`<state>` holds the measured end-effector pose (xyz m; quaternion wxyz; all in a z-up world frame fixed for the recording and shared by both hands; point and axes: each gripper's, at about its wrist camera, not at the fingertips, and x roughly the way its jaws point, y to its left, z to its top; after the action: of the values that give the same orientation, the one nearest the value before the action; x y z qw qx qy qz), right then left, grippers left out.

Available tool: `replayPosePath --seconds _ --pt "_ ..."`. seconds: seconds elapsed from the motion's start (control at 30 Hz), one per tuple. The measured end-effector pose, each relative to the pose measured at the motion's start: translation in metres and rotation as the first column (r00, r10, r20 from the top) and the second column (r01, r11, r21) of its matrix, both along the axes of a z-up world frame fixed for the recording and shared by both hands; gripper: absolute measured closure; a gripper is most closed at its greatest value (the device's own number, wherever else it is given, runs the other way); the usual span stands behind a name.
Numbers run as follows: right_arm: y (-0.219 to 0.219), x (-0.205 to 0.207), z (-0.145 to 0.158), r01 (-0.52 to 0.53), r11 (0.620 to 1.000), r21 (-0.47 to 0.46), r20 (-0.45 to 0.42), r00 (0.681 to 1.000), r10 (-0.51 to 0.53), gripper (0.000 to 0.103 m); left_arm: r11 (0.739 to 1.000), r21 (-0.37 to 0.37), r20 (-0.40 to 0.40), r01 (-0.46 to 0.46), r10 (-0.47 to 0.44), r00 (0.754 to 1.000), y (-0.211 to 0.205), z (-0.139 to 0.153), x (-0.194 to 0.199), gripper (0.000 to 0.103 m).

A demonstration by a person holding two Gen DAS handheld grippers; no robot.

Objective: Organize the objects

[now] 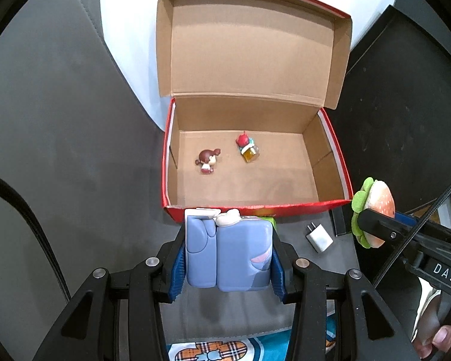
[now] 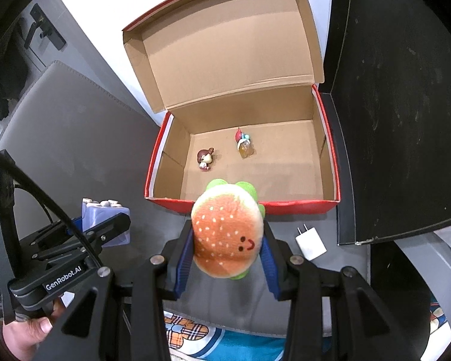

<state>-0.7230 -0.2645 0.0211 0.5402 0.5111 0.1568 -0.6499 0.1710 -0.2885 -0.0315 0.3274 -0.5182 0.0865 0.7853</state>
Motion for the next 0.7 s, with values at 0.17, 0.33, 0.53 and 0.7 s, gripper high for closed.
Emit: replayPosePath --seconds 0.17,0.33,0.53,0.7 --pt "-0.004 -0.005 0.000 -0.008 1.000 0.003 0.003 1.000 0.008 0.063 1.000 0.003 -0.001 -0.002 0.002 1.000 0.005 0.002 -0.005 0.056" --pt "-0.010 -0.008 0.004 -0.021 1.000 -0.004 0.002 1.000 0.021 0.063 1.000 0.006 -0.003 0.002 -0.002 1.000 0.012 0.004 -0.010 0.056" --pt "-0.018 -0.015 0.008 -0.029 1.000 -0.008 0.006 1.000 0.029 0.063 1.000 0.004 -0.001 0.004 -0.004 1.000 0.022 0.007 -0.016 0.056" --pt "-0.025 -0.021 0.010 -0.038 0.999 -0.013 0.008 0.999 0.038 0.063 1.000 0.002 -0.006 0.007 -0.007 1.000 0.032 0.011 -0.022 0.064"
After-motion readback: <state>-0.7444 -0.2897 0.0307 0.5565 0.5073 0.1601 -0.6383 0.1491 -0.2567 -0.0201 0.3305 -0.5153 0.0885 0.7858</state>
